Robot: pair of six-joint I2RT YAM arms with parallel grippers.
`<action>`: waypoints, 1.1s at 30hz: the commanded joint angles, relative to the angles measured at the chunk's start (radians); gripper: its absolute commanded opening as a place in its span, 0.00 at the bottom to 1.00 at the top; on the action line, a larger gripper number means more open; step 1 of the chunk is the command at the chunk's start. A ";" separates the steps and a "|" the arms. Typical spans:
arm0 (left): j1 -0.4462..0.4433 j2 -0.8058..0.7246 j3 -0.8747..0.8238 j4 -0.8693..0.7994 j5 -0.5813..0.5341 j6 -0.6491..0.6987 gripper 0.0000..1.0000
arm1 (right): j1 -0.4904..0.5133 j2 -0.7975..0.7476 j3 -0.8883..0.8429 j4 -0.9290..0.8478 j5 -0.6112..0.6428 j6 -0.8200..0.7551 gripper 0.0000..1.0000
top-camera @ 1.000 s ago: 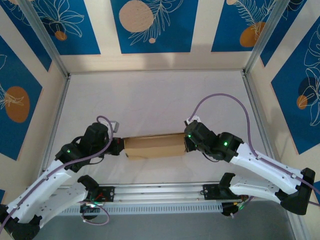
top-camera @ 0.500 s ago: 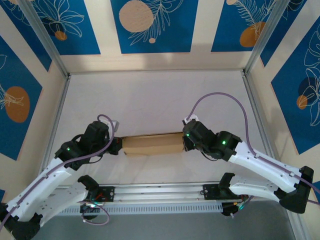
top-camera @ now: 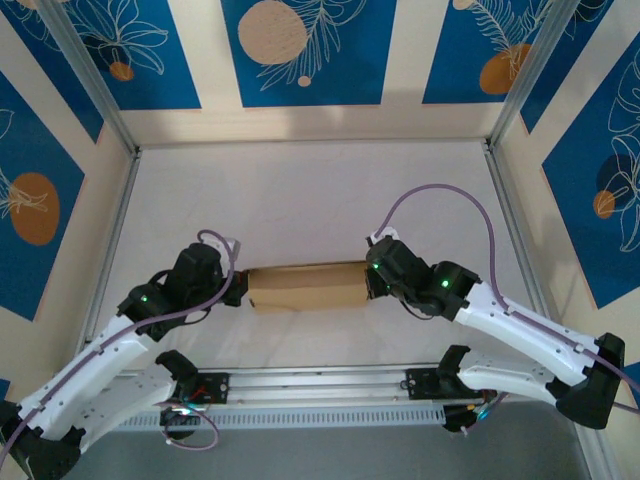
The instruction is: Fold the paper box
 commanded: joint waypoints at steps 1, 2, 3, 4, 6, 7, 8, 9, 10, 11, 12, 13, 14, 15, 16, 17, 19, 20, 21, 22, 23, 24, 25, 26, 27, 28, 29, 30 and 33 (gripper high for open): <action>0.002 0.009 -0.037 -0.074 -0.071 -0.003 0.00 | -0.028 0.006 -0.018 -0.096 0.007 0.018 0.12; 0.000 0.011 -0.036 -0.073 -0.070 0.001 0.00 | -0.030 0.000 -0.006 -0.100 -0.003 0.016 0.17; 0.000 0.012 -0.035 -0.070 -0.068 0.004 0.00 | -0.030 -0.006 0.004 -0.098 -0.019 0.008 0.22; 0.000 0.015 -0.036 -0.067 -0.068 0.007 0.00 | -0.030 -0.018 0.016 -0.095 -0.037 -0.005 0.29; 0.001 0.021 -0.032 -0.066 -0.072 0.012 0.00 | -0.030 -0.042 0.039 -0.091 -0.069 -0.023 0.44; -0.001 0.023 -0.033 -0.066 -0.072 0.014 0.00 | -0.032 -0.055 0.048 -0.087 -0.099 -0.037 0.50; -0.001 0.024 -0.033 -0.065 -0.074 0.014 0.00 | -0.033 -0.065 0.058 -0.086 -0.134 -0.051 0.54; -0.002 0.026 -0.033 -0.064 -0.074 0.014 0.00 | -0.034 -0.075 0.066 -0.086 -0.158 -0.057 0.56; -0.004 0.025 -0.033 -0.064 -0.075 0.014 0.00 | -0.037 -0.086 0.071 -0.085 -0.187 -0.066 0.58; -0.005 0.023 -0.031 -0.067 -0.077 0.017 0.00 | -0.038 -0.099 0.076 -0.081 -0.215 -0.073 0.58; -0.005 0.023 -0.031 -0.067 -0.078 0.017 0.00 | -0.043 -0.110 0.079 -0.079 -0.232 -0.076 0.59; -0.006 0.020 -0.031 -0.066 -0.079 0.017 0.00 | -0.048 -0.124 0.080 -0.072 -0.256 -0.078 0.60; -0.007 0.019 -0.030 -0.066 -0.079 0.016 0.00 | -0.060 -0.139 0.077 -0.059 -0.288 -0.078 0.61; -0.009 0.019 -0.031 -0.067 -0.079 0.016 0.00 | -0.074 -0.150 0.074 -0.047 -0.319 -0.076 0.62; -0.010 0.017 -0.031 -0.067 -0.080 0.016 0.00 | -0.093 -0.158 0.069 -0.030 -0.363 -0.071 0.63; -0.013 0.016 -0.030 -0.066 -0.080 0.018 0.00 | -0.112 -0.160 0.065 -0.015 -0.402 -0.060 0.63; -0.016 0.016 -0.030 -0.067 -0.083 0.018 0.00 | -0.144 -0.158 0.061 0.009 -0.452 -0.023 0.64; -0.019 0.017 -0.031 -0.066 -0.083 0.018 0.00 | -0.157 -0.157 0.060 0.024 -0.472 0.007 0.65; -0.020 0.016 -0.031 -0.066 -0.085 0.016 0.00 | -0.167 -0.159 0.059 0.039 -0.492 0.030 0.65; -0.023 0.019 -0.030 -0.065 -0.086 0.014 0.00 | -0.179 -0.160 0.056 0.055 -0.498 0.059 0.65; -0.028 0.018 -0.031 -0.063 -0.087 0.014 0.00 | -0.188 -0.159 0.056 0.060 -0.485 0.094 0.65; -0.030 0.019 -0.031 -0.063 -0.090 0.014 0.00 | -0.197 -0.153 0.057 0.060 -0.479 0.117 0.65; -0.034 0.019 -0.031 -0.063 -0.094 0.011 0.00 | -0.205 -0.140 0.063 0.055 -0.476 0.140 0.65; -0.037 0.019 -0.032 -0.060 -0.095 0.011 0.00 | -0.207 -0.119 0.073 0.037 -0.455 0.160 0.65; -0.039 0.019 -0.033 -0.060 -0.098 0.008 0.00 | -0.205 -0.099 0.085 0.014 -0.429 0.173 0.65; -0.042 0.019 -0.034 -0.060 -0.100 0.007 0.00 | -0.201 -0.079 0.092 -0.005 -0.402 0.179 0.65; -0.043 0.018 -0.035 -0.058 -0.103 0.005 0.00 | -0.195 -0.067 0.091 -0.011 -0.382 0.183 0.65; -0.045 0.018 -0.036 -0.058 -0.103 0.004 0.00 | -0.186 -0.054 0.086 -0.012 -0.361 0.187 0.65; -0.049 0.019 -0.037 -0.055 -0.103 0.000 0.00 | -0.170 -0.035 0.056 0.013 -0.335 0.194 0.63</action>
